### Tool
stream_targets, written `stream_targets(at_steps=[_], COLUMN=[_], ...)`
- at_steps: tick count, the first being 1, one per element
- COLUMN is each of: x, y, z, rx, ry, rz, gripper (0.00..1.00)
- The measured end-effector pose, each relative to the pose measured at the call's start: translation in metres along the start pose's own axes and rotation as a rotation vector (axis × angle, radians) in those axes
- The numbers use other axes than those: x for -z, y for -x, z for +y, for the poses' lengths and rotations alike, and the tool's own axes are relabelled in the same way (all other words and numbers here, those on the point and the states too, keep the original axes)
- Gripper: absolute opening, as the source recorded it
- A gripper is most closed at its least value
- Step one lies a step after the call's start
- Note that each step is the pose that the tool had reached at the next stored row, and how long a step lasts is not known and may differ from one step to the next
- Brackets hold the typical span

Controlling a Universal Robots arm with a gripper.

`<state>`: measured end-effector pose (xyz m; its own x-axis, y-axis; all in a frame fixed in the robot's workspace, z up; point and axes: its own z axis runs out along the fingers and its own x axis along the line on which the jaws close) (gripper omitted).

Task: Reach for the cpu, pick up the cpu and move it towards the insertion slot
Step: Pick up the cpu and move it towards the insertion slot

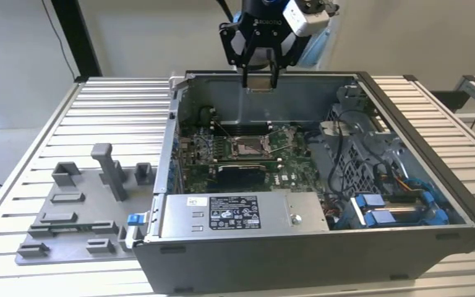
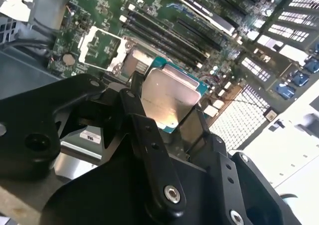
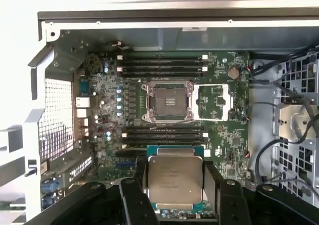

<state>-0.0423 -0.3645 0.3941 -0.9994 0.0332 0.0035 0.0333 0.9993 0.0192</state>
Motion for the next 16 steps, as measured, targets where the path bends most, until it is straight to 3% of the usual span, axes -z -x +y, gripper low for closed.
stream_targets(at_steps=[12, 16], x=[-0.0068, -0.0096], y=[-0.0023, -0.0005], z=[0.0384, 0.0457], rx=[0.000, 0.000], ry=[-0.0001, -0.0006], rz=[0.0000, 0.0000], gripper=[0.00, 0.00])
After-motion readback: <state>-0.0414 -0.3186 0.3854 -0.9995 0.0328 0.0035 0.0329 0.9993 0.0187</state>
